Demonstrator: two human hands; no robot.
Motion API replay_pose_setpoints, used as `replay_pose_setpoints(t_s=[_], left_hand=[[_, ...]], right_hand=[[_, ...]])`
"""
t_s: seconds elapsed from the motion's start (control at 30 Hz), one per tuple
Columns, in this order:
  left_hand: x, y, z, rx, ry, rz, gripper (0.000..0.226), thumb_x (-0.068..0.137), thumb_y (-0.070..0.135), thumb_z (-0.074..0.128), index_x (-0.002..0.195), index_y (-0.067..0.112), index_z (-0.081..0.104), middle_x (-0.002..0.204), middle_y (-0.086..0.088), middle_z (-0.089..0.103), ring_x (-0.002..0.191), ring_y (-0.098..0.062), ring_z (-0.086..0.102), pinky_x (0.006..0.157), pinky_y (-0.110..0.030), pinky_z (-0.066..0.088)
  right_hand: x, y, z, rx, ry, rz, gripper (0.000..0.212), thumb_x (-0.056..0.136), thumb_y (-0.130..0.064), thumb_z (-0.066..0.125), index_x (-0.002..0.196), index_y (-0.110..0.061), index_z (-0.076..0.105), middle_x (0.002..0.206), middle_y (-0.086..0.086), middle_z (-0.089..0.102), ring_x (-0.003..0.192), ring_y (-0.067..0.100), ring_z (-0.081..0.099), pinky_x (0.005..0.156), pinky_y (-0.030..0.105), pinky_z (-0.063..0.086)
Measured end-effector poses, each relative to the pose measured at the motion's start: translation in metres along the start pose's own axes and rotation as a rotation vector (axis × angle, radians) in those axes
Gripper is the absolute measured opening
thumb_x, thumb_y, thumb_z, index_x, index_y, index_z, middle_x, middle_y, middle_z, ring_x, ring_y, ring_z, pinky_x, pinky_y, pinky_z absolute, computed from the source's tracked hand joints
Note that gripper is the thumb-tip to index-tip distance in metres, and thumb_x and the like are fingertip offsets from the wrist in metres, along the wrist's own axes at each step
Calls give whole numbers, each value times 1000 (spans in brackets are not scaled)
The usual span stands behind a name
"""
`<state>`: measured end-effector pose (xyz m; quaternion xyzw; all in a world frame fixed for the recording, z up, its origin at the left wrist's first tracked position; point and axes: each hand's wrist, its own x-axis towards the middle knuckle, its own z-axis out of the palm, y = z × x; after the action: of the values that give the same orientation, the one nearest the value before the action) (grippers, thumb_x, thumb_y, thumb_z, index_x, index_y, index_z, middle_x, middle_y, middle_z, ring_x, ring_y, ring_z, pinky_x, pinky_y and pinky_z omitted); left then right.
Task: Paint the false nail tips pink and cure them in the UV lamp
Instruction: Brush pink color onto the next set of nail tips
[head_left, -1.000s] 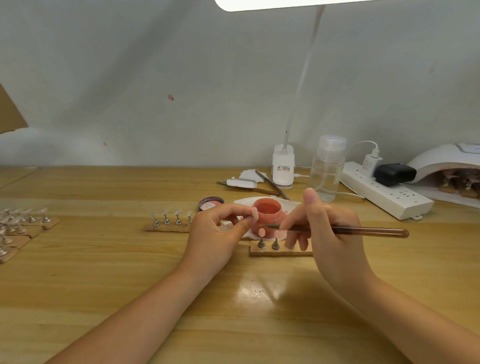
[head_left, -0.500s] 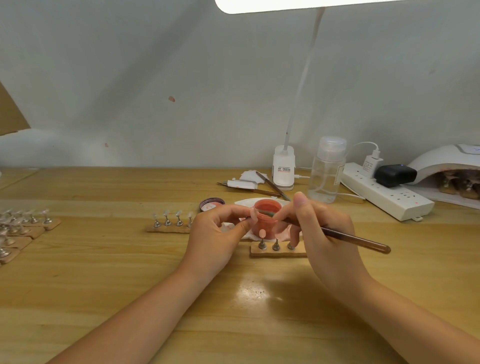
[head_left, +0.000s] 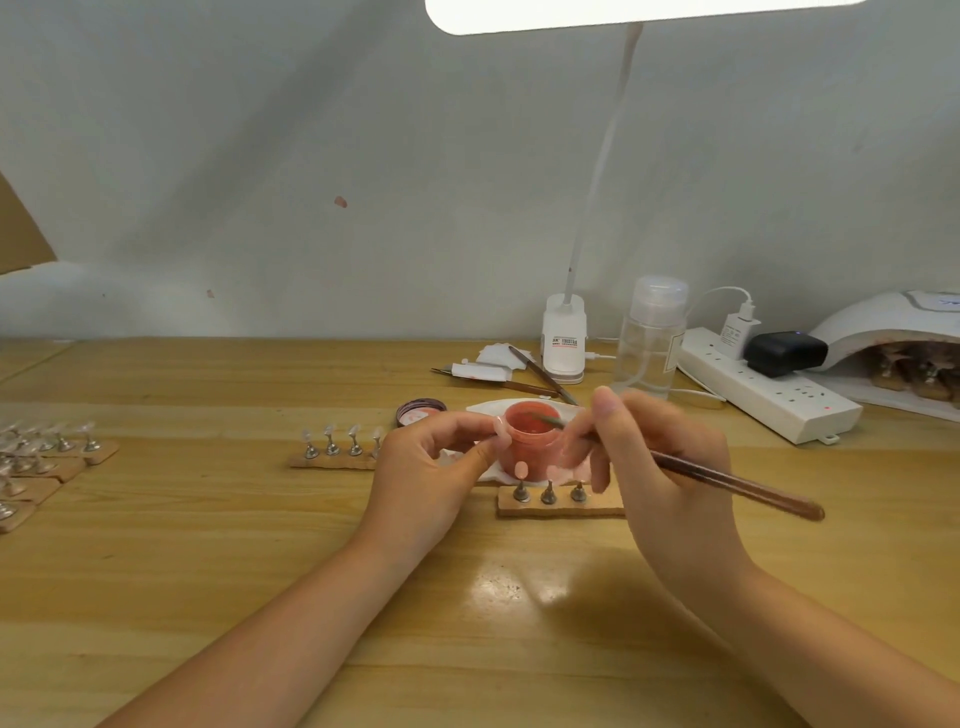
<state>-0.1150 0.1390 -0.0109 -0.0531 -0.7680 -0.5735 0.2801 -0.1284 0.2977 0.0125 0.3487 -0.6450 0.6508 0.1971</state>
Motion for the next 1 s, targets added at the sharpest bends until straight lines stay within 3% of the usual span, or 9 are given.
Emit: replay_pose_setpoints(t_s=[0.07, 0.17, 0.3, 0.57, 0.83, 1.0], left_hand=[[-1, 1, 0, -4, -4, 36, 21, 73, 8, 71, 72, 29, 69, 73, 17, 70, 72, 2, 60, 68, -7, 43], [-1, 3, 1, 8, -23, 103, 17, 70, 13, 72, 72, 30, 70, 78, 8, 69, 75, 1, 59, 71, -10, 43], [-2, 4, 1, 25, -102, 167, 13, 66, 23, 69, 74, 33, 69, 75, 15, 69, 75, 0, 61, 72, -12, 45], [-3, 4, 1, 57, -141, 188, 18, 67, 25, 68, 79, 39, 67, 79, 27, 67, 79, 6, 62, 72, -7, 44], [-4, 6, 2, 69, -171, 179, 13, 70, 27, 67, 81, 33, 69, 77, 25, 67, 76, 6, 60, 70, -6, 43], [-5, 9, 2, 92, -156, 135, 21, 61, 39, 71, 80, 32, 67, 78, 23, 66, 75, 5, 56, 69, -5, 40]], right_hand=[[2, 2, -1, -113, -9, -39, 7, 83, -27, 64, 82, -20, 63, 68, -15, 67, 63, -3, 63, 55, 7, 44], [4, 10, 0, -281, -56, -34, 26, 75, -28, 72, 95, -24, 57, 82, -26, 61, 83, -11, 60, 67, 6, 44], [3, 19, 1, -392, -178, -21, 49, 68, -18, 81, 100, -36, 48, 95, -27, 57, 93, -21, 50, 78, -1, 35], [2, 24, 0, -405, -186, -55, 50, 69, -17, 81, 97, -42, 47, 95, -22, 62, 94, -7, 58, 80, 3, 38], [1, 26, 1, -382, -172, -132, 49, 70, -11, 78, 96, -39, 47, 92, -29, 52, 90, -25, 49, 71, -6, 35], [9, 16, -4, -336, -128, -95, 28, 75, -25, 72, 95, -31, 53, 86, -24, 58, 88, -18, 55, 74, 0, 39]])
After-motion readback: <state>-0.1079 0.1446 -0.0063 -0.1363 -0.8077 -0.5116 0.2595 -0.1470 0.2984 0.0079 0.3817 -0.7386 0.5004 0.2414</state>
